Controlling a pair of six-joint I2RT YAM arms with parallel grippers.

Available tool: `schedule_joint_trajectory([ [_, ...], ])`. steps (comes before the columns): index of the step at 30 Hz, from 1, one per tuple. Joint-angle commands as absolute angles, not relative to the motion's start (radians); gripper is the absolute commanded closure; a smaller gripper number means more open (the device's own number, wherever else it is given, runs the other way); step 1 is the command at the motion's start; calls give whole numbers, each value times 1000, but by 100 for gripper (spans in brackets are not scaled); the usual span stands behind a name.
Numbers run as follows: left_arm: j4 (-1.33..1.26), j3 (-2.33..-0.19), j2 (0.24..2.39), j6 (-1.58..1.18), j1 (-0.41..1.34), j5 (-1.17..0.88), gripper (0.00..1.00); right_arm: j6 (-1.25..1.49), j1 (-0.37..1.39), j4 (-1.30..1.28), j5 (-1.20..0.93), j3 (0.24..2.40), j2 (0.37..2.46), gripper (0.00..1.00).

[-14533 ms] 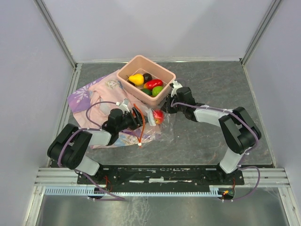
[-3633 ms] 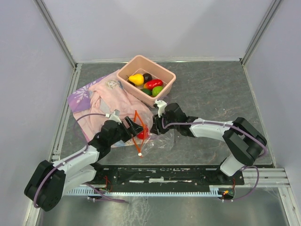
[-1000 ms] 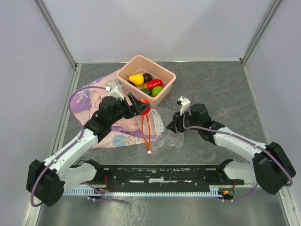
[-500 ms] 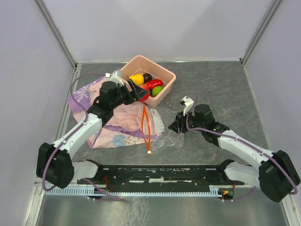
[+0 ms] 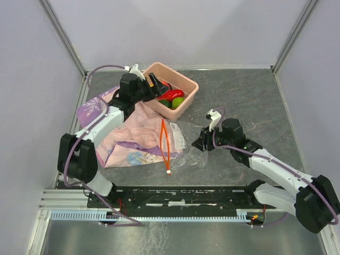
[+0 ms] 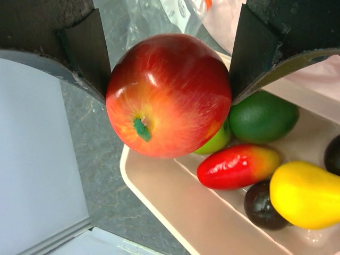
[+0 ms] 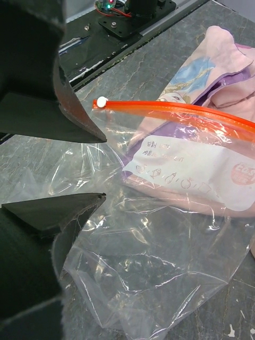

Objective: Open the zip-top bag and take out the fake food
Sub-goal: Place the fake fruit in the bin.

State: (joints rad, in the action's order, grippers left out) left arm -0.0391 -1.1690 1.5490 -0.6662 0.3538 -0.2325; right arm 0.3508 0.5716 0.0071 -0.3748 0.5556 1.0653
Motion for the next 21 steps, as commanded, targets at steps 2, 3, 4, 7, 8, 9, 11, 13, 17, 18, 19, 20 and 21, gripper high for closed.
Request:
schedule_joint_trajectory([
  [2,-9,-1302,1647,-559,348,-156,50,342,564,15,-383,544,1040,49],
  [3,0,-1322,1664,-551,348,-144,50,342,564,16,-385,544,1040,49],
  [4,10,-1340,1692,-543,349,-135,50,342,564,16,-386,544,1042,49],
  [7,53,-1407,1755,-521,348,-120,44,342,562,19,-387,544,1044,49],
  [8,66,-1428,1775,-516,348,-120,38,342,563,20,-387,544,1045,49],
  [9,83,-1449,1793,-513,348,-111,31,342,562,21,-387,545,1047,49],
  [11,102,-1485,1822,-509,348,-81,20,339,561,21,-388,545,1049,49],
  [13,107,-1509,1842,-504,349,-42,6,339,559,21,-388,546,1050,49],
  [17,103,-1541,1853,-491,346,4,1,335,555,17,-388,547,1051,49],
  [18,99,-1544,1851,-488,347,12,0,334,554,17,-388,546,1051,48],
  [19,92,-1544,1847,-486,347,13,0,333,554,17,-388,547,1053,48],
  [20,84,-1544,1840,-482,346,15,0,333,553,15,-388,548,1054,48],
  [21,77,-1542,1833,-477,345,15,0,333,553,15,-388,549,1056,48],
])
